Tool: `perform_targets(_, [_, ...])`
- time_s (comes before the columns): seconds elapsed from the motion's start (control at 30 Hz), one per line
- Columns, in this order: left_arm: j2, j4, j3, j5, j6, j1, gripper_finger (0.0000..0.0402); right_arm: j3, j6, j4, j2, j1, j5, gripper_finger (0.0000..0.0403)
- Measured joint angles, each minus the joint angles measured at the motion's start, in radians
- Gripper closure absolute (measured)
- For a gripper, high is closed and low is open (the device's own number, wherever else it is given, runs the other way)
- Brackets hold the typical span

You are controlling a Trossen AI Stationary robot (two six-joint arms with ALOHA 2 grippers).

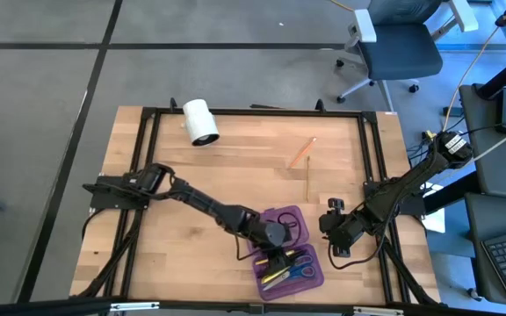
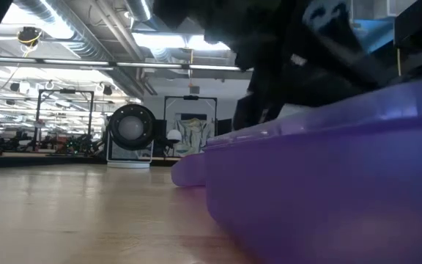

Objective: Pick & place school supplies into a supply box
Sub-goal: Put the black pen into the purple supply box

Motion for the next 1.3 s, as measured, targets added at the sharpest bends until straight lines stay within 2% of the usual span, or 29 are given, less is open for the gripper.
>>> perform_targets(0.4, [0.009,-0.203,0.002,0.080,-0.024,0.037,0.0358,0.000,0.000,0.000,0.000,0.000,0.000,0.0210])
perform_targets(0.57, [0.011,-0.245,0.001,0.153,0.036,0.063,0.0358,0.000,0.000,0.000,0.000,0.000,0.000,0.0210])
perform_targets(0.8, [0.000,-0.242,0.000,0.155,0.065,0.072,0.0358,0.000,0.001,0.000,0.000,0.000,0.000,0.0210])
perform_targets(0.93, [-0.002,-0.251,0.007,0.190,0.087,0.069,0.0358,0.000,0.002,0.000,0.000,0.000,0.000,0.0210])
perform_targets(1.17, [-0.002,-0.431,0.061,0.191,0.159,0.062,0.0358,0.000,0.003,0.000,0.000,0.000,0.000,0.0210])
perform_targets(1.3, [-0.002,-0.479,0.096,0.190,0.193,0.062,0.0358,0.000,0.004,0.000,0.000,0.000,0.000,0.0210])
